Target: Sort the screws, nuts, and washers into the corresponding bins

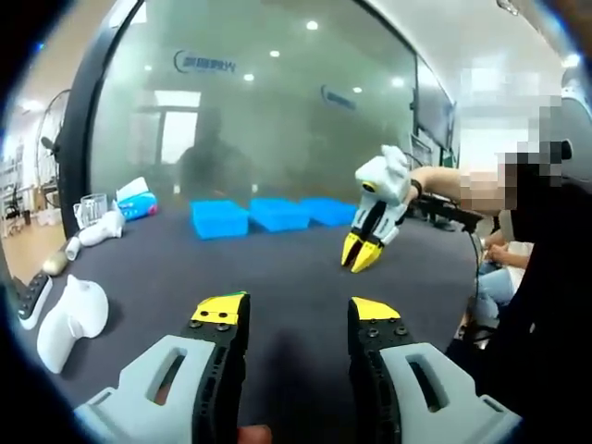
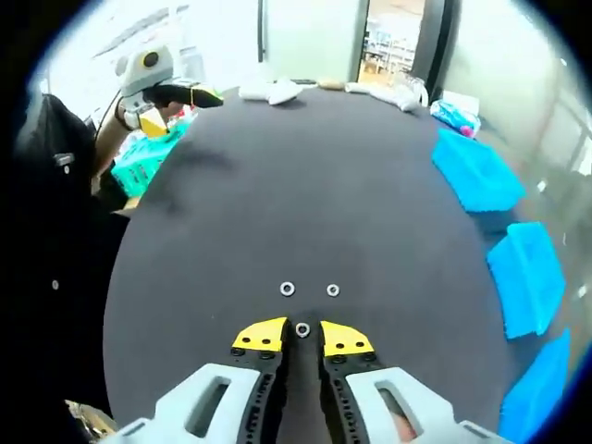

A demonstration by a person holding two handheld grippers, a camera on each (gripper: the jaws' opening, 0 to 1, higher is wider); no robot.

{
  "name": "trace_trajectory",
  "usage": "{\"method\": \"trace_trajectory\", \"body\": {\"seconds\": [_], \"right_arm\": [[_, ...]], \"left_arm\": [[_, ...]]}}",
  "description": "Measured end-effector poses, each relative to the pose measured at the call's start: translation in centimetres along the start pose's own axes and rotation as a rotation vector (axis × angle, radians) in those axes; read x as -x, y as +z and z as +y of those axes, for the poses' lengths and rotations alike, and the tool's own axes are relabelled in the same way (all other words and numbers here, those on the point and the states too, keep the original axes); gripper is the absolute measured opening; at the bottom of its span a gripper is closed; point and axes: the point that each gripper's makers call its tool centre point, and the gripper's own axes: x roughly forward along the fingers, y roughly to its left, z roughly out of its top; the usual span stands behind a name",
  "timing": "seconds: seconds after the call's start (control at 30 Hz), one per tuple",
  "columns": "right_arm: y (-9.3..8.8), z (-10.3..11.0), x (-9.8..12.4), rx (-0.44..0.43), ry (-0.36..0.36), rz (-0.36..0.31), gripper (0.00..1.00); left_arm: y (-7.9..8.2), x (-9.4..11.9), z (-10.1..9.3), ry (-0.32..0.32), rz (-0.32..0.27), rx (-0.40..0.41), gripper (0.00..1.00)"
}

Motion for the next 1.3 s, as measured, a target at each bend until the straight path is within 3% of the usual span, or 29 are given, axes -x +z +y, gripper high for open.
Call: {"method": "trace_trajectory", "body": {"seconds": [0.2,0.7,0.93,1.3], "right_arm": [[-0.2,0.3,0.0,-0.032,0.011,0.003,0.04],[-0.2,0.3,0.8,-0.055,-0.025,-0.051,0.04],[-0.2,0.3,3.1,-0.100,-0.094,-0.157,0.04],[-0.9,0.1,7.9,-0.221,-0.280,-0.424,0.04]], "left_arm": [[-0.2,0.0,0.3,0.001,0.001,0.006,0.42],[0.1,-0.1,0.1,-0.001,-0.006,0.007,0.42],[0.4,-0.4,0.0,-0.005,-0.009,-0.002,0.42],[1.3,-0.8,-0.6,-0.016,-0.017,-0.016,0.42]]}}
